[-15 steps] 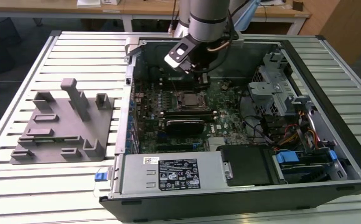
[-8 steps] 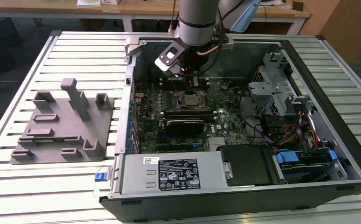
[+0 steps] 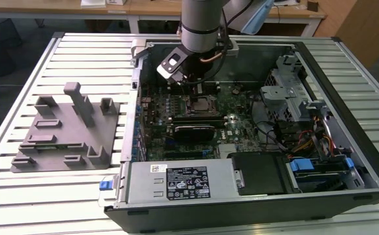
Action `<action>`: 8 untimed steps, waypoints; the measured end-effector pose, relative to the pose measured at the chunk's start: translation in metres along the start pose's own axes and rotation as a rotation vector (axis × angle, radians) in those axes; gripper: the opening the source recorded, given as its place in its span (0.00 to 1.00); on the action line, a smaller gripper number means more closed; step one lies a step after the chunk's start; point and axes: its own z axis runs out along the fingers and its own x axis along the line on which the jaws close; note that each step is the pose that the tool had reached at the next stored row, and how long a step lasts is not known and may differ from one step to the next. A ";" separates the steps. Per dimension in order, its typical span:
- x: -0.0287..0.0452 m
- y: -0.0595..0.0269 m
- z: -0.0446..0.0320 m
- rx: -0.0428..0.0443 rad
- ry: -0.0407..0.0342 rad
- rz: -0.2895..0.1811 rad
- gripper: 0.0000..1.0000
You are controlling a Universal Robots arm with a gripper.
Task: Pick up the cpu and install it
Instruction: 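Close the cpu cover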
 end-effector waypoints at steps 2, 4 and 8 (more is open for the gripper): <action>0.0000 0.0000 0.0027 0.0001 -0.0001 0.000 0.11; 0.0000 -0.0001 0.0057 0.0000 0.0000 0.000 0.11; -0.0001 -0.0002 0.0112 0.0006 -0.0008 0.000 0.11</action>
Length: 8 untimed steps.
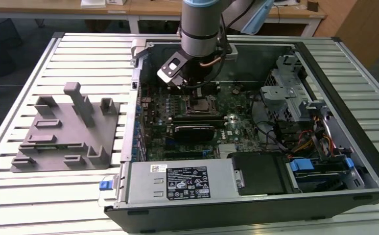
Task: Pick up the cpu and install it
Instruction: 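Close the cpu cover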
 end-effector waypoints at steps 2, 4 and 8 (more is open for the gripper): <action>-0.0002 -0.0002 0.0017 0.0008 -0.0009 0.000 0.11; -0.0001 0.0006 0.0023 0.0005 -0.0002 0.000 0.11; -0.0006 0.0067 0.0024 0.0010 0.0007 0.000 0.11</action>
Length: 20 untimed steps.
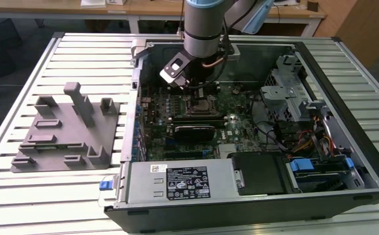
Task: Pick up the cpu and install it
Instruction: 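Close the cpu cover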
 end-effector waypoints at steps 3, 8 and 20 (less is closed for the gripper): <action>0.0000 0.0006 -0.0004 -0.0006 0.0011 0.000 0.11; 0.0002 0.0009 -0.0108 -0.0009 0.0019 0.000 0.11; -0.0012 0.0076 -0.0187 -0.0008 0.0018 0.000 0.11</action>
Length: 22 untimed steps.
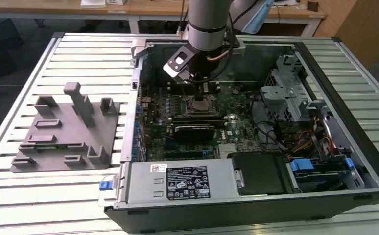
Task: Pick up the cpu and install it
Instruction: 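Close the cpu cover, then install the first cpu locking lever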
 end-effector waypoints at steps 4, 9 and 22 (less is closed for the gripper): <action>-0.0002 0.0029 0.0000 0.0000 0.0000 0.000 0.11; -0.0003 0.0044 0.0000 0.0000 0.0000 0.000 0.11; -0.0003 0.0045 -0.0038 0.0000 -0.0002 0.000 0.11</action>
